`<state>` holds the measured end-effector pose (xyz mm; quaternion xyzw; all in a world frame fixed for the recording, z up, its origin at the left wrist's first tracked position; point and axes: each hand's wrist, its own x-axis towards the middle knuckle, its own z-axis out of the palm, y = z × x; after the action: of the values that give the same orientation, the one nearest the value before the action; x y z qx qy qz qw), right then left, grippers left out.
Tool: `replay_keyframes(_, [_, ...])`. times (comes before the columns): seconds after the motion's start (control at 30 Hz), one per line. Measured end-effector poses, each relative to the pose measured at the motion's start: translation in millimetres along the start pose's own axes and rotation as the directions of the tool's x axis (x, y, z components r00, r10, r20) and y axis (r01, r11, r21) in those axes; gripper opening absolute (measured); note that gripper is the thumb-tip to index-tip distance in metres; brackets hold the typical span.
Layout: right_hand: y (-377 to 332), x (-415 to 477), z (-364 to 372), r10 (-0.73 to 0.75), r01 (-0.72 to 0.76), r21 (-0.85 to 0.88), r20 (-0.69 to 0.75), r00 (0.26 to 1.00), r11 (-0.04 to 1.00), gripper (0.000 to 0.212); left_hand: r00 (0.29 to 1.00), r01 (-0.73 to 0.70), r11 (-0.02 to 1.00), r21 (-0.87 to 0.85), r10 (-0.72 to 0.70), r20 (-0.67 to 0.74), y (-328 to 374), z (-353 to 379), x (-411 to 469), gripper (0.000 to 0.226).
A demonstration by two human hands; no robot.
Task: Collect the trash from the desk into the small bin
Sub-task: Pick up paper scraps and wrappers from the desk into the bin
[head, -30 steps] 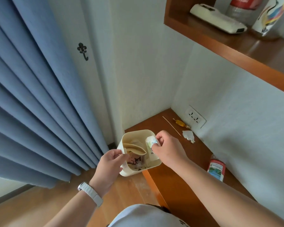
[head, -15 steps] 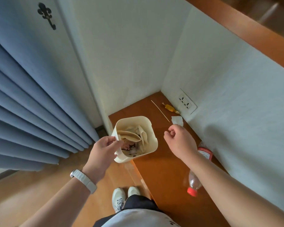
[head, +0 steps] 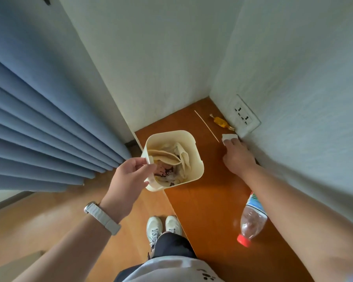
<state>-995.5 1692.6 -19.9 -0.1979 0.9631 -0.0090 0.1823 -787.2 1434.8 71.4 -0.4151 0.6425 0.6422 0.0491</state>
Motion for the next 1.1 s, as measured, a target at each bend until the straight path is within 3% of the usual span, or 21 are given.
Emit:
replay_keyframes(0.3, [1.8, -4.3, 18.8, 0.036, -0.012, 0.203, -0.119, 0.992, 0.979, 0.028, 1.0, 0.015, 0.999, 0.052, -0.015, 0.007, 7.2, 5.2, -6.8, 0.02])
replay_keyframes(0.5, [0.8, -14.8, 16.2, 0.014, 0.022, 0.312, -0.112, 0.994, 0.95, 0.021, 1.0, 0.0, 0.996, 0.091, -0.001, 0.009, 18.1, 10.9, -14.4, 0.02])
replay_keyframes(0.83, [-37.1, -79.2, -72.9, 0.031, 0.276, 0.561, -0.475, 0.88, 0.78, 0.013, 0.999, -0.009, 0.997, 0.078, 0.006, 0.033, 33.0, 19.2, -26.1, 0.02])
replay_keyframes(0.93, [-50.2, -106.4, -96.1, -0.083, 0.353, 0.6, -0.429, 0.899, 0.718, 0.017, 0.999, -0.012, 0.996, 0.089, 0.007, 0.05, 36.2, 20.0, -30.3, 0.014])
replay_keyframes(1.1, [-63.2, -132.4, -101.8, -0.319, 0.356, 0.626, -0.177, 0.931, 0.694, 0.024, 0.995, -0.032, 0.994, 0.1, 0.023, 0.096, 41.5, 23.8, -36.7, 0.019])
